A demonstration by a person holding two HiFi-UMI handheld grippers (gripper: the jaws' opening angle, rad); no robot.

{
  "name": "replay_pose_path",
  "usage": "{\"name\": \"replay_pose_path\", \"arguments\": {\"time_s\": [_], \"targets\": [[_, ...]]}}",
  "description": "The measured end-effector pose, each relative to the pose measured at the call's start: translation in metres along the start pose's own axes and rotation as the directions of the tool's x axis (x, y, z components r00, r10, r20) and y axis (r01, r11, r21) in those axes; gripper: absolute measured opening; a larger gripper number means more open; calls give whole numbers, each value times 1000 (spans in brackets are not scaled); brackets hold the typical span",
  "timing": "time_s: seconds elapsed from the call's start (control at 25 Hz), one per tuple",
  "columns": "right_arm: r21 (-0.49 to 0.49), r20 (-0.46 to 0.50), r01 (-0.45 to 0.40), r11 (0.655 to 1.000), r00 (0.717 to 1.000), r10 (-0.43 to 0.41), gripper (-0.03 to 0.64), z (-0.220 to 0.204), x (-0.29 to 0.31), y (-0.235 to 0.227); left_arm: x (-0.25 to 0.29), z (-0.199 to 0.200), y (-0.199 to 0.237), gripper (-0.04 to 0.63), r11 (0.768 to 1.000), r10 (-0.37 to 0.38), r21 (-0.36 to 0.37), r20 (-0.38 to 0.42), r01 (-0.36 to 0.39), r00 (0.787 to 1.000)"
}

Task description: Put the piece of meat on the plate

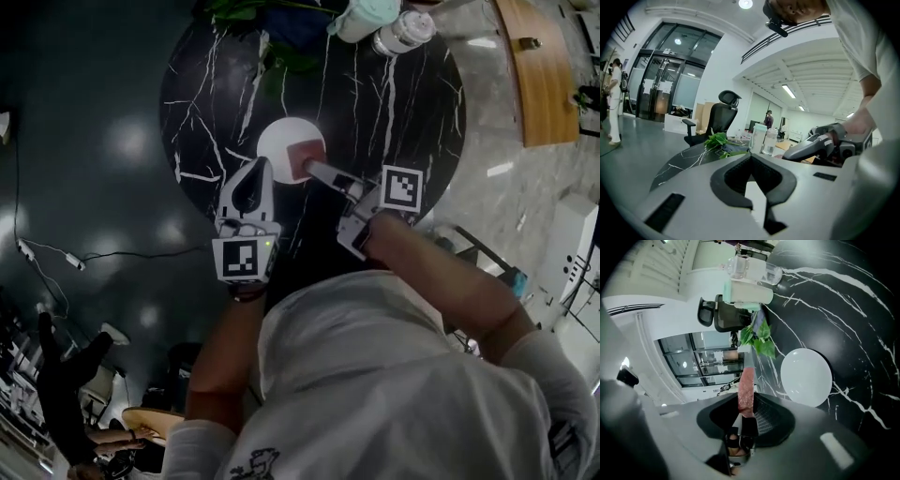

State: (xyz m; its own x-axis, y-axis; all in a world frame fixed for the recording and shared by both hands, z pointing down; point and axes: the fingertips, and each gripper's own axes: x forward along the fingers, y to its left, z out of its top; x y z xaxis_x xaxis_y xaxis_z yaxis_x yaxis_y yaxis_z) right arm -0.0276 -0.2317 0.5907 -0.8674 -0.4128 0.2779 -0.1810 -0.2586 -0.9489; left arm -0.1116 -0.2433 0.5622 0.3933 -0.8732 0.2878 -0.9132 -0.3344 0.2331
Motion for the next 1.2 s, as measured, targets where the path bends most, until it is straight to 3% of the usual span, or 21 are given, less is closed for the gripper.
{"name": "replay_pose_path", "arguments": {"time_s": [0.16,0.36,0.72,1.2], "targets": [[27,10,48,999,999,-48,87,4,12,-34,7,-32,11,6,1000,-17,-27,-90,14,996],[37,2,88,995,996,-88,87,10,32,-71,21,-61,25,6,999,-28,-44,-99,23,995],[94,-18,172,981,985,-171,89,8,50,-104,26,-86,38,6,990,-16,-138,-85,4,996],[182,-28,161,970,987,-158,89,11,59,-116,22,-100,42,6,980,-29,-198,-110,7,994]]}}
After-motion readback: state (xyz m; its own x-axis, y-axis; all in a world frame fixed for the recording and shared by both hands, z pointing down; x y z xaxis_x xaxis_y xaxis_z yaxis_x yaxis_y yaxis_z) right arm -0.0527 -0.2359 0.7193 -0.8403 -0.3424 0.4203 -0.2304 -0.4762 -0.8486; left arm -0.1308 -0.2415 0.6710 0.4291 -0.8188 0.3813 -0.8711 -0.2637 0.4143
